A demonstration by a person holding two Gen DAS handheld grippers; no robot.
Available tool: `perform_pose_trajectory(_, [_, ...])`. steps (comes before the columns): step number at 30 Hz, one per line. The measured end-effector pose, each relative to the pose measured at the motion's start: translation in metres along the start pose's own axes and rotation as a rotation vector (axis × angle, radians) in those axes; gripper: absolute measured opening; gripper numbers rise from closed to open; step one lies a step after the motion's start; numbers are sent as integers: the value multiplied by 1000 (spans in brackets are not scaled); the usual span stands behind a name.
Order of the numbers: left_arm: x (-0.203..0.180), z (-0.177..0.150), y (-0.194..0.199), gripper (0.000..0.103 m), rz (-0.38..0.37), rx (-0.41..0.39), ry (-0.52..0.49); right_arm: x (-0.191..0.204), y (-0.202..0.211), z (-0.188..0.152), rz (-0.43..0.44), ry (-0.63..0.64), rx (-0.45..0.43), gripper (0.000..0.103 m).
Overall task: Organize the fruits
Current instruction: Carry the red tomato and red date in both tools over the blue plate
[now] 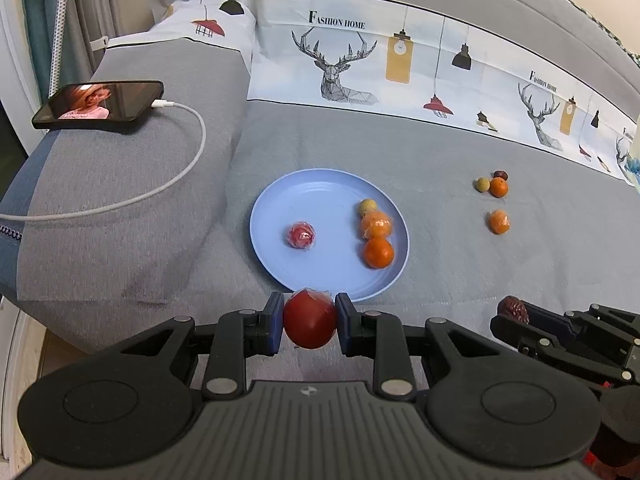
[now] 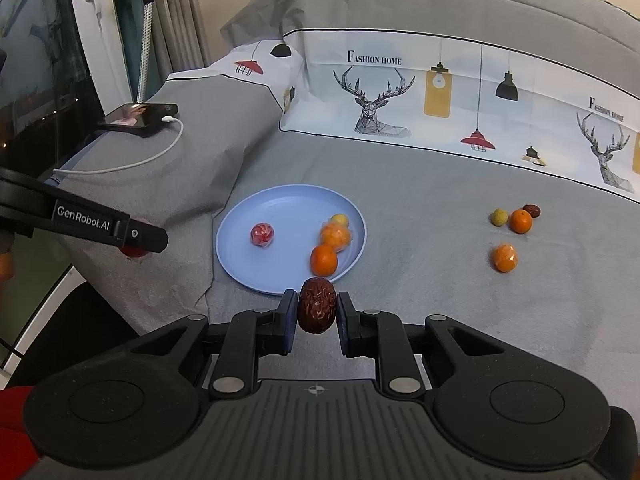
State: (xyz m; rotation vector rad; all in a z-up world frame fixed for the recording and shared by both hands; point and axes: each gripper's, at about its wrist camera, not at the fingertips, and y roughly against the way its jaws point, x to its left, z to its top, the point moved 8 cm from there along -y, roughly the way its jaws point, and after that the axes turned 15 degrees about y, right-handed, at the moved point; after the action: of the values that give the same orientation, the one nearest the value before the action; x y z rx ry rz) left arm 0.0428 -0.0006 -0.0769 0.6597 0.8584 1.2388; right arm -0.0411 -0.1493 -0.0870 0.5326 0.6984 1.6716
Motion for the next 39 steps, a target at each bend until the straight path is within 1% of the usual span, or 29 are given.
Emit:
perform_pose_trajectory(7, [-2,13,-12,30,8,-4,-1,0,-11,3,12,-5,8,22])
perform_pose_trajectory(17, [-8,33,-36,30,15,1,-6,-2,-38,19,38,-18,11,22])
perform_pose_trajectory(31, [-14,46,-104,30,54,80,-28,-12,-102,28,87,-52,59,22])
perform_pose_trajectory(39, [-14,57,-137,30,70,95,-41,-17,-139,34,106,-45,77,22])
